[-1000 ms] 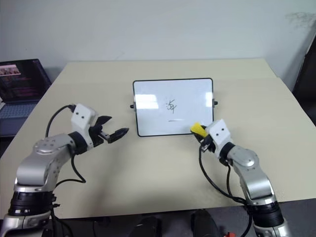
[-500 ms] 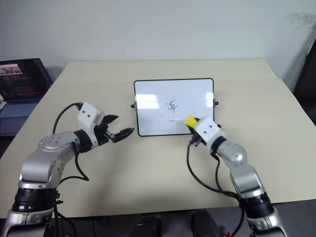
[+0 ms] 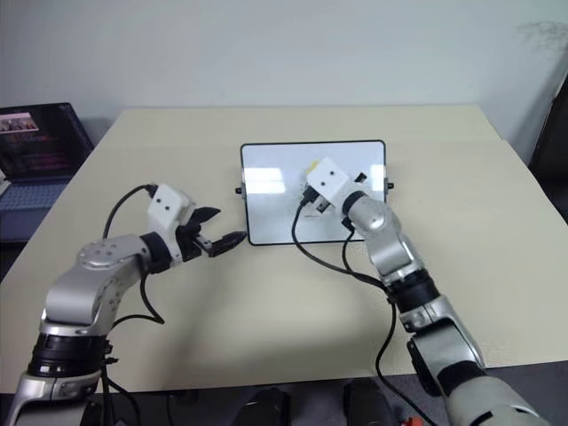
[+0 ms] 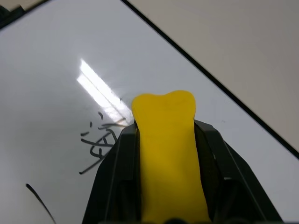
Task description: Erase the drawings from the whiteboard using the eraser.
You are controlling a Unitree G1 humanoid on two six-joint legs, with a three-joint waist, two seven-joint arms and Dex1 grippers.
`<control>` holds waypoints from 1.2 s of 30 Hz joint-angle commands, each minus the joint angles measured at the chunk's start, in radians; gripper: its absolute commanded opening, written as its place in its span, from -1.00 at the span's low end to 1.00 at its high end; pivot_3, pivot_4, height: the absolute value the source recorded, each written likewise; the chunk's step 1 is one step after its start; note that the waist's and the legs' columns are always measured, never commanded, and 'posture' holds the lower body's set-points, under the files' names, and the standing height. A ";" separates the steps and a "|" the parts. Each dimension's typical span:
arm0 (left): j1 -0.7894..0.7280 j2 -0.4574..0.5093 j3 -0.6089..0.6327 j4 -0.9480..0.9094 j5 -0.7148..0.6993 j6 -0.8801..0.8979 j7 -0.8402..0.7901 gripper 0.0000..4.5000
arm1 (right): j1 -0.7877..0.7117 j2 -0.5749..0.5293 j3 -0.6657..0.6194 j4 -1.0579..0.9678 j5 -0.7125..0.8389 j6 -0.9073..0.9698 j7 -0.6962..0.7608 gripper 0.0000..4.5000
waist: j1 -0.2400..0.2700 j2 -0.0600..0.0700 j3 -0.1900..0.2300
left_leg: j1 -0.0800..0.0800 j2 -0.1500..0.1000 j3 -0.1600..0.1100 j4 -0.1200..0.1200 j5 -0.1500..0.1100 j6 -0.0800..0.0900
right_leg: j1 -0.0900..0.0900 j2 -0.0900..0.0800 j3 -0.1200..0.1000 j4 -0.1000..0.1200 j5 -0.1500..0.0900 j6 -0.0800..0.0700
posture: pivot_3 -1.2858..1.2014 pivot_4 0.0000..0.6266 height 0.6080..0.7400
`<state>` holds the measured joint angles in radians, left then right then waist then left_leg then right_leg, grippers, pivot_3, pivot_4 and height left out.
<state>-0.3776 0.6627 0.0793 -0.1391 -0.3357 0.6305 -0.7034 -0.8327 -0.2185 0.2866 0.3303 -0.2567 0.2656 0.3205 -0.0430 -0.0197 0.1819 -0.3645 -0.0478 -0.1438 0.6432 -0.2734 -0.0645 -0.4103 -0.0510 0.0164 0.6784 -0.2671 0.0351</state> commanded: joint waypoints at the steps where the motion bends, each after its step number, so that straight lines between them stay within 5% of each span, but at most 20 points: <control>1: -0.006 0.002 0.010 -0.027 -0.007 -0.008 -0.002 1.00 | -0.021 0.007 0.002 0.013 -0.006 -0.037 0.008 -0.47 | -0.001 0.000 0.000 | 0.000 0.000 0.000 0.000 0.000 0.000 | 0.000 0.000 0.000 0.000 0.000 0.000 | 0.03 -0.52 1.00; 9: 0.001 0.000 0.014 -0.032 -0.006 -0.010 0.002 1.00 | 0.018 0.014 0.094 -0.023 -0.026 0.002 0.140 -0.47 | -0.014 0.000 0.000 | 0.000 0.001 0.001 0.000 -0.001 0.002 | 0.000 0.000 0.000 0.001 0.000 0.000 | 0.03 -0.52 1.00; 18: -0.001 -0.002 0.010 -0.034 -0.005 -0.008 0.003 1.00 | -0.106 0.007 0.032 0.104 -0.104 -0.075 -0.080 -0.47 | -0.013 0.000 0.000 | 0.001 0.002 0.001 0.001 -0.001 0.002 | 0.000 0.002 0.000 0.002 0.002 -0.002 | 0.03 -0.52 1.00; 31: -0.004 -0.007 0.008 -0.030 -0.003 -0.012 0.003 1.00 | -0.018 0.043 0.145 0.039 -0.111 -0.022 0.124 -0.47 | -0.016 0.000 0.000 | 0.001 0.004 0.004 0.000 -0.001 0.002 | -0.002 0.005 0.002 0.001 0.002 -0.002 | 0.03 -0.52 1.00; 36: -0.003 -0.006 0.010 -0.031 -0.002 -0.012 0.002 1.00 | -0.043 0.044 0.112 0.049 -0.133 -0.029 0.061 -0.47 | -0.014 0.000 0.000 | 0.001 0.005 0.003 0.001 -0.001 0.002 | -0.002 0.007 0.002 0.001 0.003 -0.003 | 0.03 -0.52 1.00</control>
<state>-0.3727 0.6551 0.0780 -0.1425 -0.3339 0.6301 -0.7047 -0.8482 -0.1737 0.4320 0.3904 -0.3719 0.2376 0.4240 -0.0567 -0.0197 0.1818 -0.3637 -0.0429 -0.1404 0.6445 -0.2748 -0.0626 -0.4119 -0.0436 0.0184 0.6799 -0.2641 0.0320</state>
